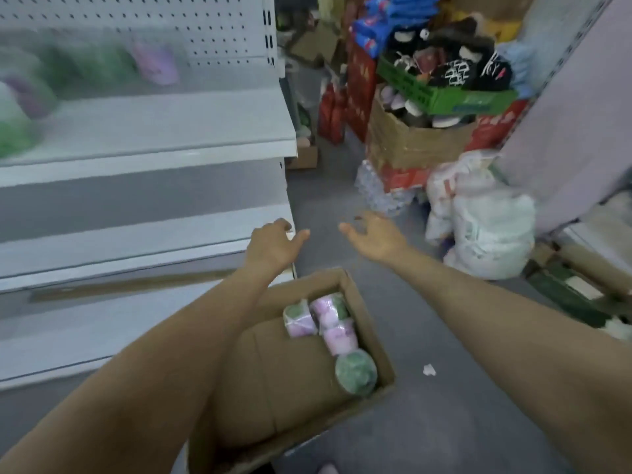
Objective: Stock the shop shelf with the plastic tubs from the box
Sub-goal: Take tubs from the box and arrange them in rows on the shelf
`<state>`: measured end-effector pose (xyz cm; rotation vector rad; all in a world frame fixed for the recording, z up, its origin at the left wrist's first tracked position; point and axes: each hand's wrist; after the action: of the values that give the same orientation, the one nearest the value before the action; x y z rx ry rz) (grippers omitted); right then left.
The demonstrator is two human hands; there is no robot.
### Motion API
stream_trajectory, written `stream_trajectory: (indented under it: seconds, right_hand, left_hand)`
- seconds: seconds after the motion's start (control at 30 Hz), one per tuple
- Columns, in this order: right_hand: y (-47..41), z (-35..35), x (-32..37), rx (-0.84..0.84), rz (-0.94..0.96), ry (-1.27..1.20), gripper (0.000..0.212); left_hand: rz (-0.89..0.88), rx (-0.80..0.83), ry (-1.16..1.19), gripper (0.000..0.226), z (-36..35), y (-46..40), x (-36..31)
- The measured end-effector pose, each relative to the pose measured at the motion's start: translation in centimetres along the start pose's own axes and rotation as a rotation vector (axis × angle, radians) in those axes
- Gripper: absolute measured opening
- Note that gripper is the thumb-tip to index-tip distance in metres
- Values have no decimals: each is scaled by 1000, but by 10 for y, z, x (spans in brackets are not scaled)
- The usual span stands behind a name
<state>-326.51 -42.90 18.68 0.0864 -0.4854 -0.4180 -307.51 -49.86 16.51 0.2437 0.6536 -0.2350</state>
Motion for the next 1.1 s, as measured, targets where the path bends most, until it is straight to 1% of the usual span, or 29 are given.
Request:
stream_trajectory:
  seconds: [0.07,0.17,0.2,0.27,0.33,0.4,0.5,0.6,0.63,0.73,0.8,0.87,0.9,1.03,1.1]
  right_hand:
    - [5,-41,-25,88,-60,-8,54]
    - [12,-101,-57,233,-125,-37,42]
    - [15,-120,-69,271,-162,-48,41]
    - [21,-153,-89,344,-248,-95,43]
    - [23,-183,-107,385,-307,-129,43]
    - [22,-210,-119,377,-377,-170,46]
    - [14,-242,-130,391,-462,-169,52]
    - [12,-266,-139,460,-533,-131,50]
    - [13,-273,-141,466,-543,-113,50]
    - [22,-292,-146,447,-599,-106,60]
    - [28,-300,-147,429,-611,-91,65]
    - [31,-307,-147,430,-603,-31,65]
    - [31,-310,-146,433,-589,1,63]
    - [24,-318,-140,413,-564,80,66]
    - [19,-319,-137,446,-562,144,68]
  left_hand:
    - [59,71,0,52,-35,1,23]
    - [152,207,-10,50,-80,-1,61]
    - [160,253,-32,49,-95,-5,75]
    - [161,293,-61,49,-123,-13,99]
    - [193,315,-43,48,-150,-23,117]
    - [242,347,-42,52,-177,-36,133]
    - [318,421,-49,69,-216,-56,154]
    - [369,396,-42,88,-252,-71,177]
    - [384,389,-50,96,-262,-75,186]
    - [501,410,-51,131,-291,-85,210]
    - [575,413,-13,141,-307,-93,224]
    - [595,404,26,140,-297,-93,215]
    - [594,396,34,136,-290,-93,208]
    - [613,413,-1,112,-277,-90,204]
    - [637,418,26,94,-276,-88,212]
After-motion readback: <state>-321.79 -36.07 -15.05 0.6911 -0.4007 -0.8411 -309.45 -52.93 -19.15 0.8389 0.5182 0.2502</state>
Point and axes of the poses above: each hand's wrist, its own y-axis away from the middle knuckle, its own z-axis out of the back of the hand, x = y × z, and after that the axes turned 4 degrees about y, right-handed
